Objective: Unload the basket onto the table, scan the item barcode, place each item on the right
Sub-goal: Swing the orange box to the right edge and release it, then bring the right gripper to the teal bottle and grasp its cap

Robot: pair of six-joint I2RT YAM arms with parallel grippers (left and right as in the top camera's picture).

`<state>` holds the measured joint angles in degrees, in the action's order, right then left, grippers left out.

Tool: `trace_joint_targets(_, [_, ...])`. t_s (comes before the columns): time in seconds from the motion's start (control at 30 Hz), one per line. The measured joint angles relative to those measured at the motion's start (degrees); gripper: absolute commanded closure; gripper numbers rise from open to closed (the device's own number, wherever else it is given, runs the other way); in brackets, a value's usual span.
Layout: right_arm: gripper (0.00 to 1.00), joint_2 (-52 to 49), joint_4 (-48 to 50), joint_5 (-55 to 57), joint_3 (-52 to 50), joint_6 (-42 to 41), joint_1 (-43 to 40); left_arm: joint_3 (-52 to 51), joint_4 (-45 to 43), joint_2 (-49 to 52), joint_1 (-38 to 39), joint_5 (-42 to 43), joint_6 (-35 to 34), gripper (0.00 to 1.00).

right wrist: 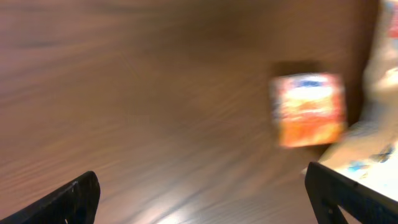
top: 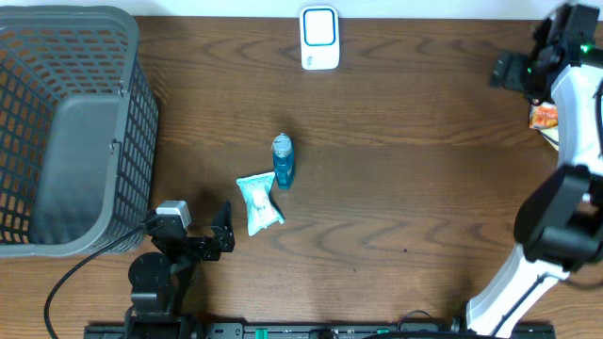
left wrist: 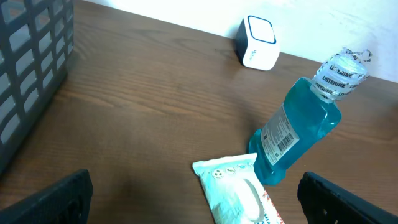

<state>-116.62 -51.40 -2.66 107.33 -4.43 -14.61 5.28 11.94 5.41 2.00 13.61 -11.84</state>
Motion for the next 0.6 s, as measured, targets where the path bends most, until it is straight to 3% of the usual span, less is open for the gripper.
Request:
trace_joint_targets(0.2, [0.01,9.42,-7.43,-20.61,1.97,-2.38,8.33,0.00,0.00,0.00,0.00,0.00,0.02,0.02])
trace_joint_targets(0.33, [0.01,9.44,-12.76,-31.61,2.19,-2.84,15.15,0.00,0.00,0.00,0.00,0.00,0.02,0.02])
trace_joint_targets(0.47, [0.01,8.31,-17.79,-30.58,1.84,-4.98,23.37,0.00,0.00,0.00,0.00,0.02,0.00,0.02])
trace_joint_targets(0.6, [0.01,8.22,-19.91,-21.49,1.66,-10.84,32.59,0.00,0.00,0.00,0.00,0.00,0.02,0.02])
